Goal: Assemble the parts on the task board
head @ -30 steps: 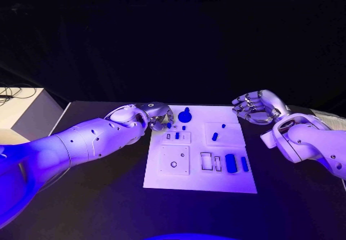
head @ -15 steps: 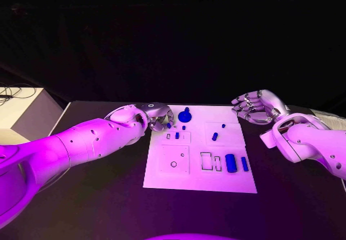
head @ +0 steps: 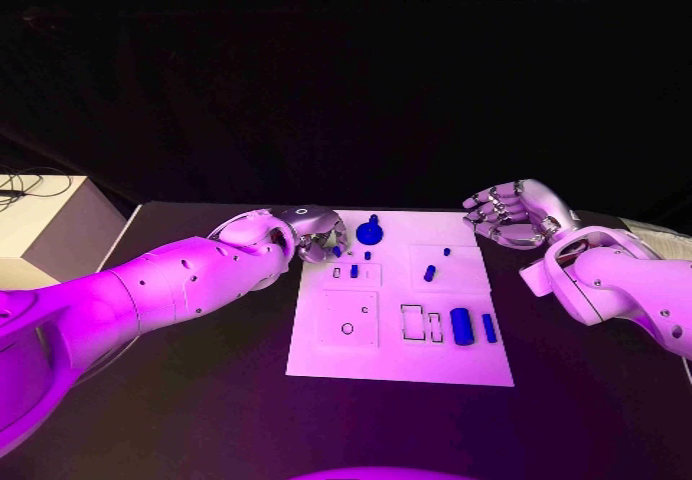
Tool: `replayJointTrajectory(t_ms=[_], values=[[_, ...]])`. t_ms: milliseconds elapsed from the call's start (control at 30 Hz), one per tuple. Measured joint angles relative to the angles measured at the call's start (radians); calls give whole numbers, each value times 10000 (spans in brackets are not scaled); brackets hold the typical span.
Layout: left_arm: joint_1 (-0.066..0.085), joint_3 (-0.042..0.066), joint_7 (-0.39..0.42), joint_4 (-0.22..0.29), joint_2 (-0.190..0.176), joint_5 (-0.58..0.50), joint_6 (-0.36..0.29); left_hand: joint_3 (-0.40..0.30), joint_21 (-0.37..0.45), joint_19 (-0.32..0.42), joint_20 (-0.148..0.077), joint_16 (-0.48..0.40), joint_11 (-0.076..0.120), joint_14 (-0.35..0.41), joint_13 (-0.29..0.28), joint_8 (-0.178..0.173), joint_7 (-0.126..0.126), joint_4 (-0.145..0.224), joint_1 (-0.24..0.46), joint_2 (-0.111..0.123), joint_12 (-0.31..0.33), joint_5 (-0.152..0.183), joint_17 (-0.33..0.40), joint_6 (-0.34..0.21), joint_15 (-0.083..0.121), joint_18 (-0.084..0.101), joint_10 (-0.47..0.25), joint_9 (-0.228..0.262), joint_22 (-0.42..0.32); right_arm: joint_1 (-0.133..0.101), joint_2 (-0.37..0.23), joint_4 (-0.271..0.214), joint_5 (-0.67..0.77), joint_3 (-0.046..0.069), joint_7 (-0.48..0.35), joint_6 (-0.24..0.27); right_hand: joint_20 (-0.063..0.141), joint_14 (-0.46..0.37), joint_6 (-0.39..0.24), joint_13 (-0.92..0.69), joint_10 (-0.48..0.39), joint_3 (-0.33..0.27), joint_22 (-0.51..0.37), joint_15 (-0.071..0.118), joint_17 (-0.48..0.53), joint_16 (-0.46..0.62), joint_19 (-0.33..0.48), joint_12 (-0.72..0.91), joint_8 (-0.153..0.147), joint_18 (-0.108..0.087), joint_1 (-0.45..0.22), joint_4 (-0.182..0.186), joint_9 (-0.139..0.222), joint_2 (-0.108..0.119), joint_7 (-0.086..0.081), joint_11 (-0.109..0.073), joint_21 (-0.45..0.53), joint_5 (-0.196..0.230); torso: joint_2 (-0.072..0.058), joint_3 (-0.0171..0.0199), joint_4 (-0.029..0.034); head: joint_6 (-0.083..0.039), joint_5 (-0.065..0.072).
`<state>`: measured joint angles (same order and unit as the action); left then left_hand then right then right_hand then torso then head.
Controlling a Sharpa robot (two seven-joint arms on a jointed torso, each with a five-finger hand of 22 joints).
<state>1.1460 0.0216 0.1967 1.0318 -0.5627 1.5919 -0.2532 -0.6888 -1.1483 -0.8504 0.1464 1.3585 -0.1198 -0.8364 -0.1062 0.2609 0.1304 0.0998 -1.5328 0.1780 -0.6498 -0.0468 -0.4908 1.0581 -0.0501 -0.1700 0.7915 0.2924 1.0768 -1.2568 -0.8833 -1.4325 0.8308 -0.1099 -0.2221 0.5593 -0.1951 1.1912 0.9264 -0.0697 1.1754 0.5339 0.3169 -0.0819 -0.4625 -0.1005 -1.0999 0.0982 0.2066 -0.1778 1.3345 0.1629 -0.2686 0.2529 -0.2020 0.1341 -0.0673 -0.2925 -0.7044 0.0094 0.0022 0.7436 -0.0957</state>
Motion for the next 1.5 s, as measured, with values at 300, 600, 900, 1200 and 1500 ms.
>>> replayJointTrajectory(t_ms=[300,600,900,1200,1500], values=[[0,-1,10,-13,-3,-5,-2,-150,-178,-1,1,38,0,0,-9,0,-35,150,-42,-42,-84,0,26,35,0,0,0,29,100,0,1,2,0,0,0,-1,0,0,0,22,0,0,-109,0,48,58,0,-40,-43,0,0,0,10,0,0,0,0,0,0,4,-1,-13,12],[0,-3,21,-38,2,-9,-6,-218,-264,-1,1,77,0,-35,-19,38,-74,218,-1,-83,-128,0,26,74,35,0,1,68,193,0,1,0,0,0,0,-1,0,0,0,22,0,0,-108,0,47,57,0,-40,-42,0,0,0,9,0,0,0,0,0,-1,4,-1,-15,19],[-1,-5,47,-56,12,-13,-39,-274,-383,-37,-35,142,0,-35,-29,80,-91,273,39,-122,-182,0,26,163,34,-1,1,116,263,0,-3,-3,0,0,0,-1,0,0,1,21,0,0,-108,0,47,57,0,-40,-41,0,0,0,9,0,1,0,0,0,-2,5,-3,-14,27],[-2,-7,110,-55,26,-36,-119,-274,-463,-112,-33,165,0,-71,-37,86,-90,273,105,-188,-232,0,25,232,-2,1,2,153,344,0,2,-3,0,0,0,-2,0,0,1,20,0,0,-148,0,64,57,0,-40,-41,0,0,0,9,0,2,0,0,0,-2,4,-2,-13,28],[-3,-9,158,-55,39,-67,-169,-330,-503,-111,-33,182,0,-70,-36,86,-90,269,117,-200,-232,0,27,232,-2,1,2,166,356,0,5,-3,0,0,0,-3,0,27,2,20,0,0,-160,-27,64,57,0,-40,-40,0,0,0,8,0,2,0,0,0,0,4,-2,-24,35]])
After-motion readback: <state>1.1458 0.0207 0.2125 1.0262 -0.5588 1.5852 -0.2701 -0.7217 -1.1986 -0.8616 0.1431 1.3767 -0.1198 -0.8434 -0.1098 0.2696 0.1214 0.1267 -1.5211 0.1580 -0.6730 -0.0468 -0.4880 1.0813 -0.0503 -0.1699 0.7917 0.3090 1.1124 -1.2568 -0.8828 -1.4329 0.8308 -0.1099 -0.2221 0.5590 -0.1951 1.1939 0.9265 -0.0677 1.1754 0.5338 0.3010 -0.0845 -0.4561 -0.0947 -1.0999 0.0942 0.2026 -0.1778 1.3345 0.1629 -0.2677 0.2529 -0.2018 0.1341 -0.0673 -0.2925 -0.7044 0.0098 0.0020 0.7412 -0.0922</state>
